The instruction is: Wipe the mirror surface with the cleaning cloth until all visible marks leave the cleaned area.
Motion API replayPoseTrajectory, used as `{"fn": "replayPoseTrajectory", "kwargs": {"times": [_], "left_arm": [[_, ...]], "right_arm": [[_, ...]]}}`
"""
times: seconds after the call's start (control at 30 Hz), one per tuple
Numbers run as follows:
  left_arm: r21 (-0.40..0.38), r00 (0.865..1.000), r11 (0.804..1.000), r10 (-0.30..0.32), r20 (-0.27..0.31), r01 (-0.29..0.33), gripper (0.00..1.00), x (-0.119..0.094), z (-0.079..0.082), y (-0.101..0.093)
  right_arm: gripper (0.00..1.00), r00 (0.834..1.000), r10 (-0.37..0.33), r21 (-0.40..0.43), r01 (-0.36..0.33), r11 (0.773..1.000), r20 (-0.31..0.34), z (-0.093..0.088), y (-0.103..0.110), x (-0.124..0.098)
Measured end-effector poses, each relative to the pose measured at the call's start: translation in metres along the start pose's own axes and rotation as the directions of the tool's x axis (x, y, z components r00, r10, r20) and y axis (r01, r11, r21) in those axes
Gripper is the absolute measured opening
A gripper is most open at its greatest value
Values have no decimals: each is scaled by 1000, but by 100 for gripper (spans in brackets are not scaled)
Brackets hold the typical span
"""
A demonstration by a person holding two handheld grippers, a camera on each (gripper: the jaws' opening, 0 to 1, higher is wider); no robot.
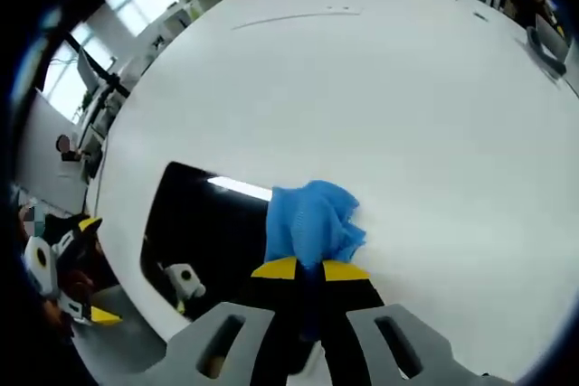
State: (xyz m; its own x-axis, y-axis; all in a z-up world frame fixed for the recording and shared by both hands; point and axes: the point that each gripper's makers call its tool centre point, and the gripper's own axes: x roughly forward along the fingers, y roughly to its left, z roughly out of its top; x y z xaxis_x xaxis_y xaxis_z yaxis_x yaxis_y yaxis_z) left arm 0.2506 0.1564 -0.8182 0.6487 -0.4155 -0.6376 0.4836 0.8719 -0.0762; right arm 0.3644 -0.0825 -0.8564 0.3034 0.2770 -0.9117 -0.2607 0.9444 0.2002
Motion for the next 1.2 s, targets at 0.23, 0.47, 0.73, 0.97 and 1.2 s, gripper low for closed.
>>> {"fn": "replayPoseTrajectory", "kwargs": {"times": [0.23,0.47,0.73,0.97,1.2], "left_arm": [[0,1000,1000,0,3,0,99,0,0,0],[4,1000,1000,1,4,-1,99,0,0,0],[7,1000,1000,4,1,-4,99,0,0,1],[11,1000,1000,7,-3,-7,99,1,-1,1],[16,1000,1000,7,-6,-6,99,1,-1,1]], "right_arm": [[2,1000,-8,0,8,1000,9,7,-3,2],[2,1000,-20,1,20,1000,22,20,-8,7],[2,999,-25,1,25,1000,34,28,-10,9],[2,999,-22,5,22,1000,38,31,-11,11],[3,999,-11,3,11,1000,45,33,-11,7]]}}
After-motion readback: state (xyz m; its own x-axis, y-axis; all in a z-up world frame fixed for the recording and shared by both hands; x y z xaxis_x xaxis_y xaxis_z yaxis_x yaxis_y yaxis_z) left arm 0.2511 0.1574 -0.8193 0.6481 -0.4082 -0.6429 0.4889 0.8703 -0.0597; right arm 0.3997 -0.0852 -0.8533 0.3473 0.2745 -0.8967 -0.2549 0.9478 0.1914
